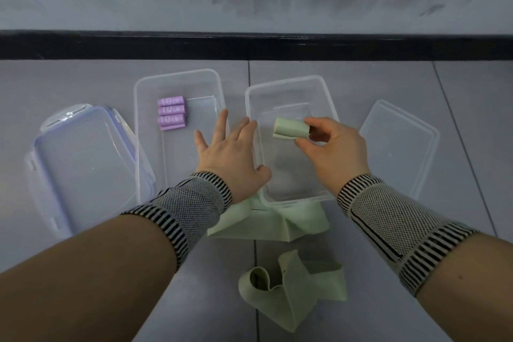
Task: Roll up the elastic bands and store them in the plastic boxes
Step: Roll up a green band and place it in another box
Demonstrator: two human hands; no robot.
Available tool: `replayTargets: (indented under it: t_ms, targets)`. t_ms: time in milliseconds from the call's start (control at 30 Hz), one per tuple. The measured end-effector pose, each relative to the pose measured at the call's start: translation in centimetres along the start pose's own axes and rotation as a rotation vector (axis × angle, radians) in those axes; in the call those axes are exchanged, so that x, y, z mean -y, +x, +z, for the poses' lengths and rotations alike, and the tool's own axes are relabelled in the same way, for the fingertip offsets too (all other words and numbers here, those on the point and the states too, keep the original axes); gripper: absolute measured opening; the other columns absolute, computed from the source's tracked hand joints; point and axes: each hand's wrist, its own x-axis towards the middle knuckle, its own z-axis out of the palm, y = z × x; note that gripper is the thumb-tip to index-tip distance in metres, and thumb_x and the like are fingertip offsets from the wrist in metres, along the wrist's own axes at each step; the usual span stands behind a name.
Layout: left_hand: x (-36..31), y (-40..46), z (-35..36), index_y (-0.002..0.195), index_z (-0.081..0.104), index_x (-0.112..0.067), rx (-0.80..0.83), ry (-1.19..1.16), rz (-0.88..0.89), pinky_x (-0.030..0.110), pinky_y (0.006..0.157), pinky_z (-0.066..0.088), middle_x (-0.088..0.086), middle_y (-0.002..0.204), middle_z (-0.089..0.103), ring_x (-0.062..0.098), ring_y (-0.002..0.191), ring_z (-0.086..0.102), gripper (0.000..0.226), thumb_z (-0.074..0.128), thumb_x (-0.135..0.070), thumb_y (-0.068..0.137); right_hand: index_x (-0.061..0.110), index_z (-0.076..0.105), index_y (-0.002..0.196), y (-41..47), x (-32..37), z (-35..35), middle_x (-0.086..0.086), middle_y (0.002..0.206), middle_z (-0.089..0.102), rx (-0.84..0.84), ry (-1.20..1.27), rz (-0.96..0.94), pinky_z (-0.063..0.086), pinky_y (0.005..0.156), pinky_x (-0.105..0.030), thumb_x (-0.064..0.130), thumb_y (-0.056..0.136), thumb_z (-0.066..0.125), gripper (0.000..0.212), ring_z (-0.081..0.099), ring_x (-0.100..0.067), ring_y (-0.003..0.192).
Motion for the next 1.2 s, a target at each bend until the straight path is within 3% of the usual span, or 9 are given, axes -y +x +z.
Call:
replayTargets:
  t_ms: [167, 433, 700, 833, 900, 933, 1033, 1100, 1200]
  targets:
    - [0.4, -1.6, 0.5, 0.148, 0.002, -0.030, 0.013, 0.015, 0.069, 0.062, 0.111, -0.005, -0.014, 0.158, -0.001, 0.020, 0.142, -0.024, 0.083, 0.048, -0.048, 0.081, 0.022, 0.066, 0.115, -0.9, -0.7, -0.3, 0.008, 0.094, 0.064, 0.023, -0.022, 0.034, 0.049, 0.092, -0.027, 0.021, 0.080, 0.074, 0.036, 0.063, -0.011, 0.091]
    - [1.8, -0.6, 0.7, 0.150, 0.000, -0.030, -0.034, -0.009, 0.088, 0.059, 0.114, -0.003, -0.015, 0.158, 0.001, 0.018, 0.143, -0.023, 0.068, 0.029, -0.051, 0.092, 0.023, 0.063, 0.119, 3.5, 0.5, 2.6, 0.009, 0.103, 0.065, 0.045, -0.073, -0.016, 0.043, 0.087, -0.019, 0.022, 0.086, 0.066, 0.034, 0.059, -0.007, 0.095]
    - [2.5, -0.2, 1.3, 0.149, -0.007, -0.035, -0.028, 0.020, 0.116, 0.060, 0.114, -0.003, -0.016, 0.158, -0.004, 0.019, 0.142, -0.024, 0.070, 0.021, -0.055, 0.088, 0.019, 0.064, 0.118, 5.7, -1.6, 5.7, 0.000, 0.110, 0.068, 0.042, -0.140, -0.012, 0.047, 0.094, -0.031, 0.018, 0.086, 0.066, 0.033, 0.061, -0.018, 0.101]
    - [2.3, 0.0, 1.3, 0.147, -0.009, -0.039, -0.024, 0.085, 0.123, 0.061, 0.112, -0.005, -0.016, 0.157, -0.007, 0.021, 0.141, -0.026, 0.068, 0.011, -0.059, 0.085, 0.020, 0.064, 0.117, 6.0, -2.2, 6.1, 0.000, 0.108, 0.068, 0.050, -0.136, 0.026, 0.047, 0.091, -0.029, 0.020, 0.086, 0.066, 0.031, 0.062, -0.017, 0.098]
    - [2.0, 0.4, 1.1, 0.148, 0.002, -0.036, -0.063, 0.096, 0.131, 0.061, 0.112, -0.002, -0.012, 0.158, 0.001, 0.022, 0.143, -0.021, 0.067, 0.014, -0.059, 0.087, 0.021, 0.063, 0.117, 6.4, -2.1, 6.0, 0.001, 0.108, 0.068, 0.042, -0.145, 0.044, 0.048, 0.092, -0.029, 0.022, 0.086, 0.065, 0.032, 0.062, -0.017, 0.099]
    - [1.8, 0.5, 0.8, 0.147, 0.017, -0.032, -0.106, 0.071, 0.137, 0.061, 0.112, 0.002, -0.008, 0.157, 0.013, 0.023, 0.145, -0.012, 0.064, 0.017, -0.057, 0.088, 0.022, 0.063, 0.117, 6.6, -2.1, 5.9, 0.001, 0.108, 0.068, 0.033, -0.150, 0.050, 0.049, 0.091, -0.031, 0.023, 0.086, 0.065, 0.031, 0.062, -0.017, 0.099]
    - [1.6, -0.4, 0.4, 0.104, 0.061, -0.021, -0.288, 0.066, 0.267, 0.055, 0.101, 0.027, 0.000, 0.124, 0.056, 0.028, 0.135, 0.031, 0.042, 0.035, -0.048, 0.086, 0.021, 0.064, 0.115, 6.6, -2.2, 5.1, 0.001, 0.107, 0.067, 0.006, -0.147, 0.067, 0.049, 0.089, -0.034, 0.022, 0.086, 0.063, 0.029, 0.062, -0.019, 0.097]
    - [1.9, -1.7, 1.0, 0.084, 0.065, -0.021, -0.333, 0.163, 0.401, 0.046, 0.088, 0.030, -0.002, 0.105, 0.064, 0.027, 0.120, 0.043, 0.029, 0.043, -0.039, 0.082, 0.021, 0.064, 0.116, 6.1, -2.3, 4.1, 0.002, 0.107, 0.067, -0.015, -0.105, 0.085, 0.049, 0.090, -0.031, 0.021, 0.086, 0.063, 0.030, 0.061, -0.017, 0.098]
    - [2.4, -4.2, 1.8, 0.082, 0.068, -0.020, -0.312, 0.208, 0.543, 0.040, 0.079, 0.033, -0.003, 0.097, 0.067, 0.023, 0.106, 0.044, 0.030, 0.044, -0.038, 0.079, 0.021, 0.064, 0.114, 4.4, -2.0, 2.7, 0.006, 0.099, 0.065, -0.025, -0.053, 0.072, 0.048, 0.091, -0.027, 0.021, 0.084, 0.066, 0.030, 0.061, -0.012, 0.095]
